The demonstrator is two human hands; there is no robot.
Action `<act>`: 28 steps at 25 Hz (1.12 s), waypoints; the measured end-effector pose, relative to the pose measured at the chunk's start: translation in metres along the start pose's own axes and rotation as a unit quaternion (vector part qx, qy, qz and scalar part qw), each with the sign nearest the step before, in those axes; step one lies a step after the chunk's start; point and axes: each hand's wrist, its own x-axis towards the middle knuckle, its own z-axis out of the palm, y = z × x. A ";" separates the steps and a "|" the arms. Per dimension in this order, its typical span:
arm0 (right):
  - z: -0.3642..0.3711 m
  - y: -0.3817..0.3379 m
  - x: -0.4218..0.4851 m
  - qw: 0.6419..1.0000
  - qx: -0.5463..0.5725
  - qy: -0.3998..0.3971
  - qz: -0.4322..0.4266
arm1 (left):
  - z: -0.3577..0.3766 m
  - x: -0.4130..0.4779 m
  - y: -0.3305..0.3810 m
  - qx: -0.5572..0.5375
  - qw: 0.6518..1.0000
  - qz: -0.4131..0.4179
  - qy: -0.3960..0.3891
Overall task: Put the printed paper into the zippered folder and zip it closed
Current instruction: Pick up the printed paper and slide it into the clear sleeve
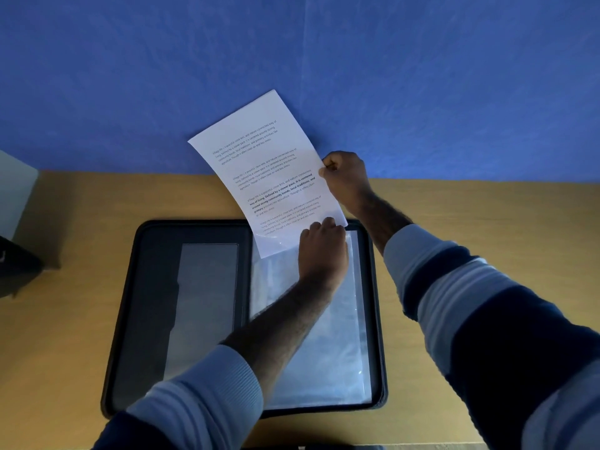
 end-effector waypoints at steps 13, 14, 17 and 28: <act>-0.001 0.017 -0.004 0.986 0.111 0.045 0.114 | -0.010 -0.002 0.001 -0.023 1.000 -0.006 -0.013; -0.001 0.018 -0.005 0.986 0.110 0.046 0.117 | -0.010 -0.001 0.002 -0.020 1.000 -0.002 -0.011; -0.002 0.023 -0.005 0.984 0.114 0.045 0.129 | -0.008 0.001 0.003 -0.026 0.999 0.004 -0.022; -0.001 0.033 -0.012 0.991 0.035 0.025 0.130 | -0.016 0.048 0.002 -0.091 0.990 -0.047 -0.099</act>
